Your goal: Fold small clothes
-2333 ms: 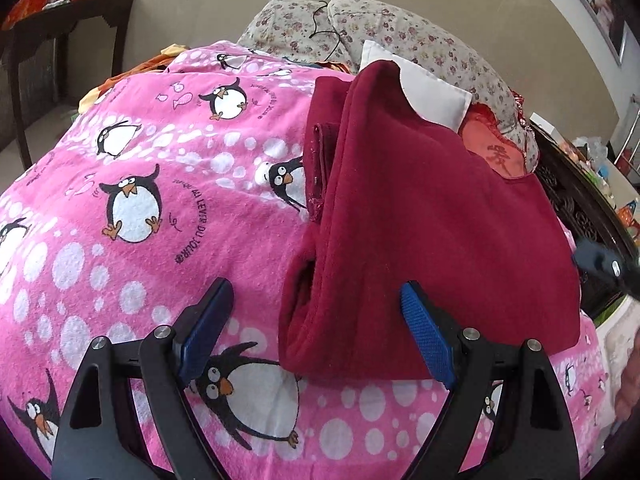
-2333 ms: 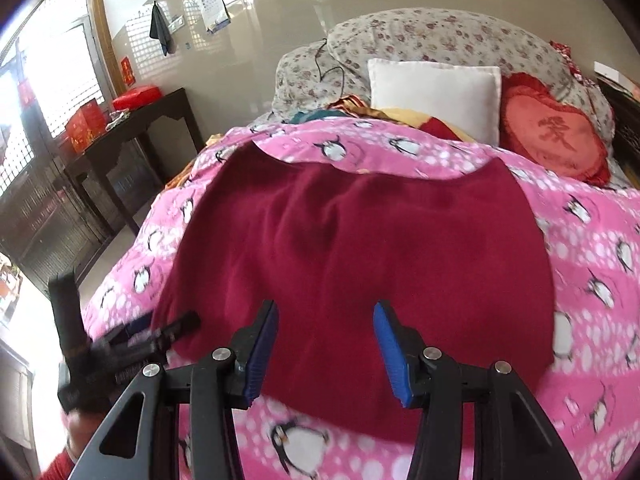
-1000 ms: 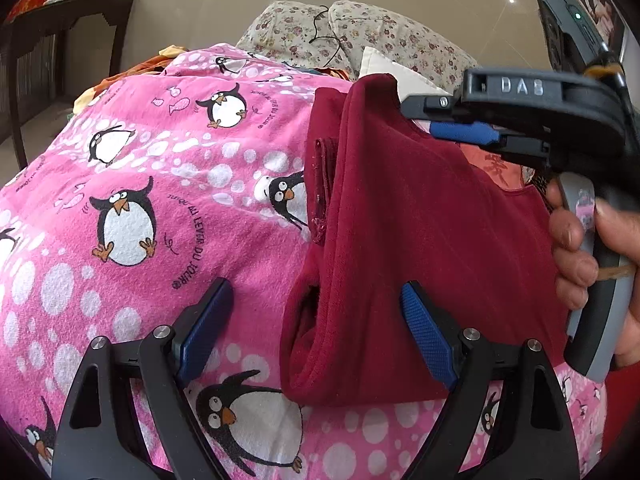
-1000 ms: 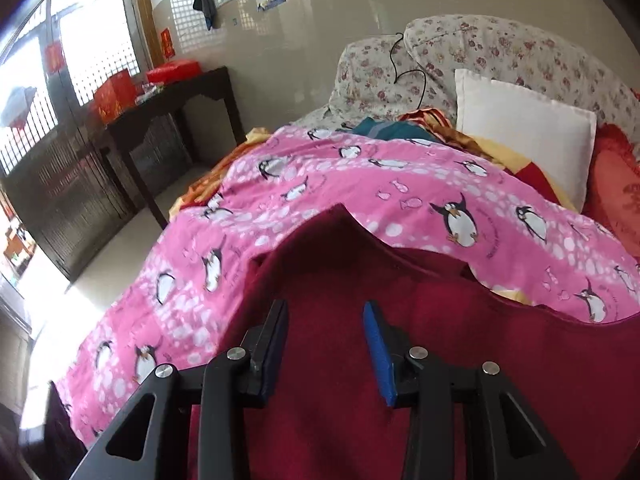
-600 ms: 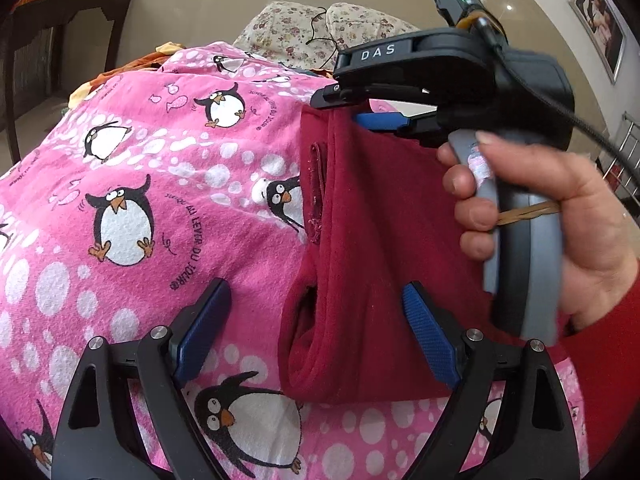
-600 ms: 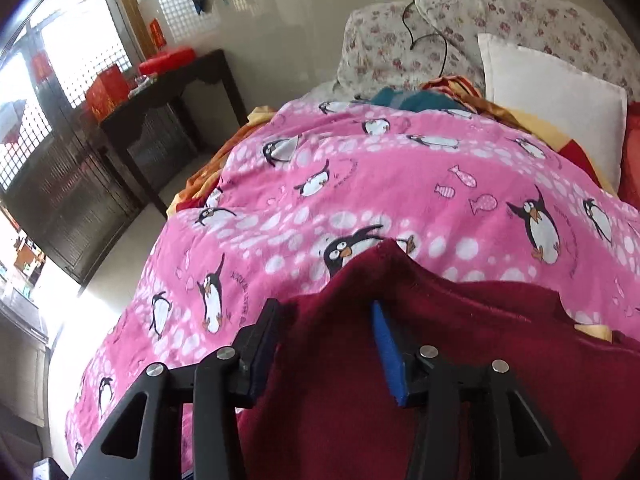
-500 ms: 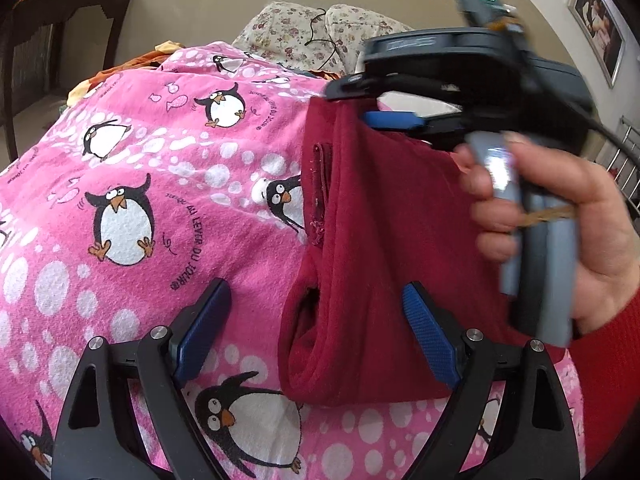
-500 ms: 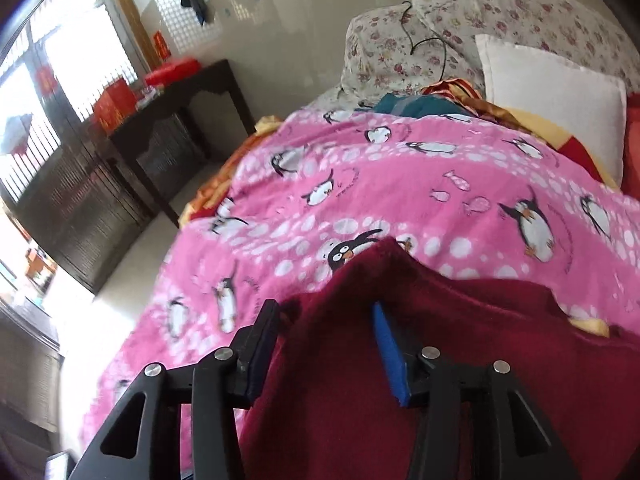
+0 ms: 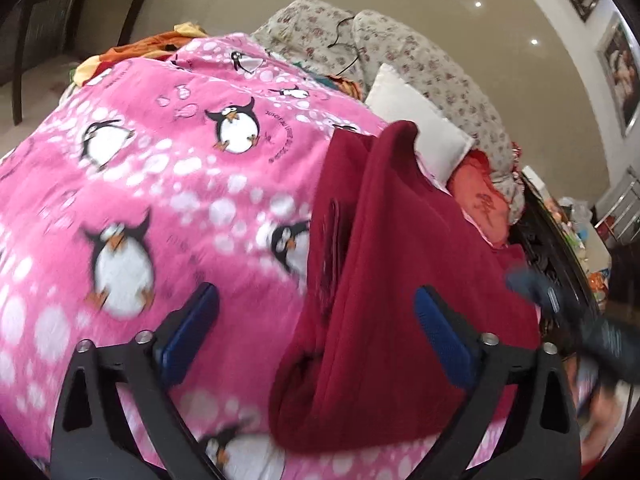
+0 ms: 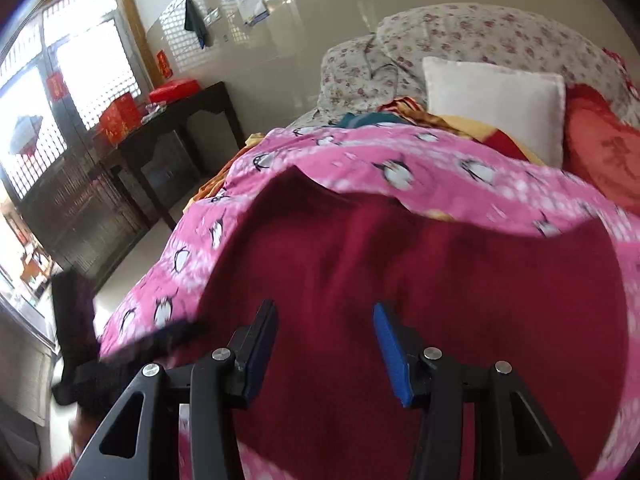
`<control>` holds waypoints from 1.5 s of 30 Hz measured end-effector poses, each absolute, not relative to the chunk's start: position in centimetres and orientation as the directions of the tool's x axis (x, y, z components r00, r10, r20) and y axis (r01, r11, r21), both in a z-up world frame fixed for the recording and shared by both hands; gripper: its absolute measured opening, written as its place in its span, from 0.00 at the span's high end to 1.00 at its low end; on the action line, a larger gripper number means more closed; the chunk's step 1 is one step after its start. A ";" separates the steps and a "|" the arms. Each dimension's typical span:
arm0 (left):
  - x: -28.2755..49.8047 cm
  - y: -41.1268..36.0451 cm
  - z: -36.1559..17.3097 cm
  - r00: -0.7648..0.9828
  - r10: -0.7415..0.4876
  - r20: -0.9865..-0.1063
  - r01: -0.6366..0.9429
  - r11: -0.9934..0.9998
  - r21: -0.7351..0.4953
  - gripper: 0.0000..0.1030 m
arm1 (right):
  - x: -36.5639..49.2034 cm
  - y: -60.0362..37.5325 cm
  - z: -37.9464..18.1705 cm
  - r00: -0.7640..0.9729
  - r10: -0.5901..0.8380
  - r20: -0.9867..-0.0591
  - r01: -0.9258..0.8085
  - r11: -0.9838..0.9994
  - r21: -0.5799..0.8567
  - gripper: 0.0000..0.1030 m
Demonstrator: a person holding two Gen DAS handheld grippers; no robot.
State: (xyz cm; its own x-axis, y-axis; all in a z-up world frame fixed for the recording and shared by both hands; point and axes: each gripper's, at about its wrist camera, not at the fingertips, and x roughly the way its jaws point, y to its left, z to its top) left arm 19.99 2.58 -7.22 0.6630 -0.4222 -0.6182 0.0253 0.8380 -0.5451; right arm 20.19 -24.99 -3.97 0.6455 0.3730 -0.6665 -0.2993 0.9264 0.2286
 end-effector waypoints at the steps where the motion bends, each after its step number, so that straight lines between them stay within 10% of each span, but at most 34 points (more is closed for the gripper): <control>1: 21.0 2.4 -7.2 0.656 -0.419 -0.627 0.021 0.841 -0.541 0.04 | 19.6 -25.9 -4.2 0.651 0.376 -0.659 -0.289 0.926 0.242 0.53; 8: 24.9 0.0 -8.1 0.597 -0.438 -0.673 0.076 0.865 -0.496 0.05 | 17.4 -30.3 -5.4 0.676 0.416 -0.608 -0.261 0.907 0.331 0.54; 11: 24.9 -1.0 -8.0 0.549 -0.507 -0.664 0.168 0.846 -0.507 0.54 | 17.1 -31.6 -5.5 0.698 0.407 -0.589 -0.247 0.909 0.335 0.54; 15: 24.4 -1.3 -6.9 0.521 -0.519 -0.678 0.209 0.848 -0.488 0.77 | 17.1 -32.6 -5.0 0.732 0.375 -0.568 -0.219 0.920 0.325 0.67; 35: 21.2 -5.6 1.0 0.466 -0.579 -0.669 0.353 0.815 -0.459 0.81 | 22.2 -32.6 -8.8 0.663 0.316 -0.679 -0.164 0.946 0.279 0.74; 45: 19.6 -14.8 4.1 0.424 -0.574 -0.701 0.432 0.808 -0.401 0.81 | 21.7 -38.7 -8.3 0.663 0.457 -0.593 -0.103 0.840 0.532 0.74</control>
